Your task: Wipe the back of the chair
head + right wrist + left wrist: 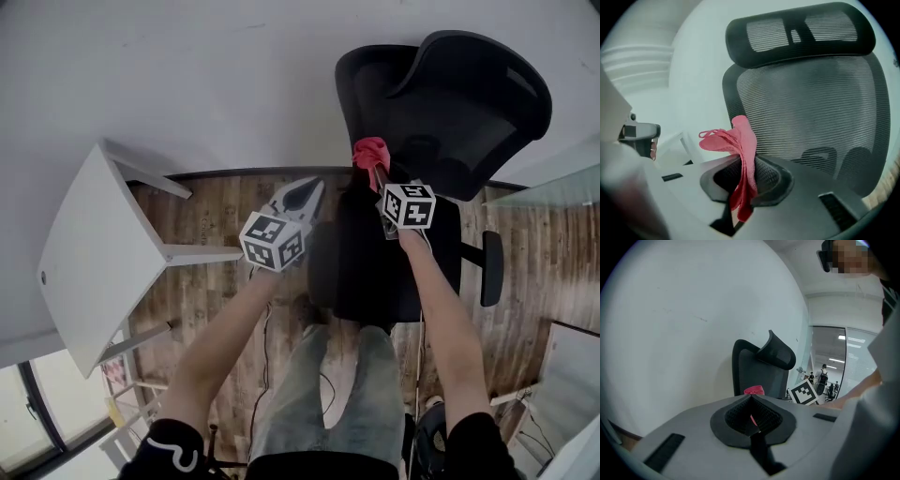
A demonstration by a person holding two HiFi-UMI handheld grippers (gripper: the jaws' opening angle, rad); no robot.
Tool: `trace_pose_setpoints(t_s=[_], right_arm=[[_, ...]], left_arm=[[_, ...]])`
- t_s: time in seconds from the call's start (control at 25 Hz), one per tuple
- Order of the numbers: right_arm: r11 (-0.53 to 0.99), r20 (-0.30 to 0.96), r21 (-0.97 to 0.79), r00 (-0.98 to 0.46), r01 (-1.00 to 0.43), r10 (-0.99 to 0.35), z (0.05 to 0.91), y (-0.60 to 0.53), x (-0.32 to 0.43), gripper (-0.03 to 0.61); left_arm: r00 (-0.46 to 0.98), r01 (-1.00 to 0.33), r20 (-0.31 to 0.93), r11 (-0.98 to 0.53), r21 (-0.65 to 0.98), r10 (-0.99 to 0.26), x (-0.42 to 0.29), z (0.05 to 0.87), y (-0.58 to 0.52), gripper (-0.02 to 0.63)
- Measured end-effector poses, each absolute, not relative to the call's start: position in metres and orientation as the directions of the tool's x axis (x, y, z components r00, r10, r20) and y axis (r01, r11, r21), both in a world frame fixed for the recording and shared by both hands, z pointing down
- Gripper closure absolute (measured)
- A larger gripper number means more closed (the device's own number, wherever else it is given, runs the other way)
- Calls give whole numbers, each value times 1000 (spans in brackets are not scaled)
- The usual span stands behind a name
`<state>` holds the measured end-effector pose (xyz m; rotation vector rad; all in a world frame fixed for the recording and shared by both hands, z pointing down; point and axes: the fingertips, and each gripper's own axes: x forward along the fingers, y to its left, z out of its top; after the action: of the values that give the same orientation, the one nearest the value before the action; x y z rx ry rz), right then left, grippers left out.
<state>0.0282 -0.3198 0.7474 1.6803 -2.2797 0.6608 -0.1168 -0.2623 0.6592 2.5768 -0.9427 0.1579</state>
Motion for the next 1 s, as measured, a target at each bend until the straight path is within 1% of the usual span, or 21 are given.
trace_pose_setpoints(t_s=[0.24, 0.44, 0.72, 1.0], right_arm=[[217, 475, -222, -300, -951, -828, 765, -330, 2, 508], [199, 489, -202, -275, -959, -828, 771, -336, 1, 508], [136, 502, -194, -217, -972, -837, 775, -335, 35, 508], [61, 509, -196, -155, -979, -847, 776, -324, 100, 508]], left_arm=[[744, -668, 261, -669, 327, -615, -152, 671, -269, 589], [740, -672, 268, -660, 334, -617, -159, 677, -274, 589], [743, -669, 279, -665, 332, -608, -139, 679, -269, 589], [755, -656, 291, -686, 316, -587, -99, 674, -261, 589]])
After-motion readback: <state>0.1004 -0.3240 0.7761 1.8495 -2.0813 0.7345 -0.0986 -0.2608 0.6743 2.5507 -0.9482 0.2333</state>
